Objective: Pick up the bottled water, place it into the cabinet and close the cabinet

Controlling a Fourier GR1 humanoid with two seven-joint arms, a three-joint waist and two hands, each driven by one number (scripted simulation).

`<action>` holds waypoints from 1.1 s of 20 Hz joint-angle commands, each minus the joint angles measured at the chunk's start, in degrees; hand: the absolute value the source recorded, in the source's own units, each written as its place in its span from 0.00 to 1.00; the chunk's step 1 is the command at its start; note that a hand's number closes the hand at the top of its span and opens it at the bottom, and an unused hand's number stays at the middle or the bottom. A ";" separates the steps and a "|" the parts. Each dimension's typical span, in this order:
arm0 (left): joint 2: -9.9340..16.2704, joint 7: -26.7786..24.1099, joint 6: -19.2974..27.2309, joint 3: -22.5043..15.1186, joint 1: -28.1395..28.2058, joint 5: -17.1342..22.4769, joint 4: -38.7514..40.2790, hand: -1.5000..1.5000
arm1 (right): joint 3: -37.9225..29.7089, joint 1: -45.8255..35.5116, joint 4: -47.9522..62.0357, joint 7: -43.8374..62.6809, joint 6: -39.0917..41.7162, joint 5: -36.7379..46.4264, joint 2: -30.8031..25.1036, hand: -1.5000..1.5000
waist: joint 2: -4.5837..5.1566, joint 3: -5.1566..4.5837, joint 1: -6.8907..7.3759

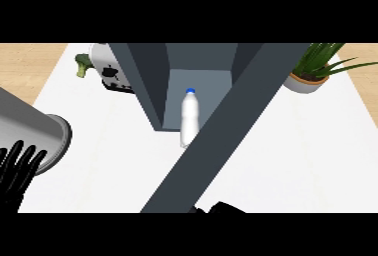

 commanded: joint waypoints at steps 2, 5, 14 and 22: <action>0.64 1.20 -0.32 1.08 1.93 0.98 -2.97 0.00 | 8.00 -13.66 9.83 2.11 -14.73 8.23 7.33 1.00 | 0.54 0.11 0.46; 2.73 2.63 -1.88 4.08 1.40 3.73 -3.63 0.00 | 8.10 -20.98 16.21 -0.38 -23.82 4.23 7.48 1.00 | 0.84 0.16 1.19; 2.77 5.88 -1.94 7.36 4.17 5.28 -8.29 0.00 | -1.32 -36.38 33.41 -7.58 -18.36 -16.20 7.60 1.00 | 1.38 0.33 1.01; 1.82 8.23 -1.49 10.66 5.39 4.76 -11.26 0.00 | -4.60 -32.36 40.24 -7.59 1.14 -24.64 7.61 1.00 | 1.25 0.36 -0.47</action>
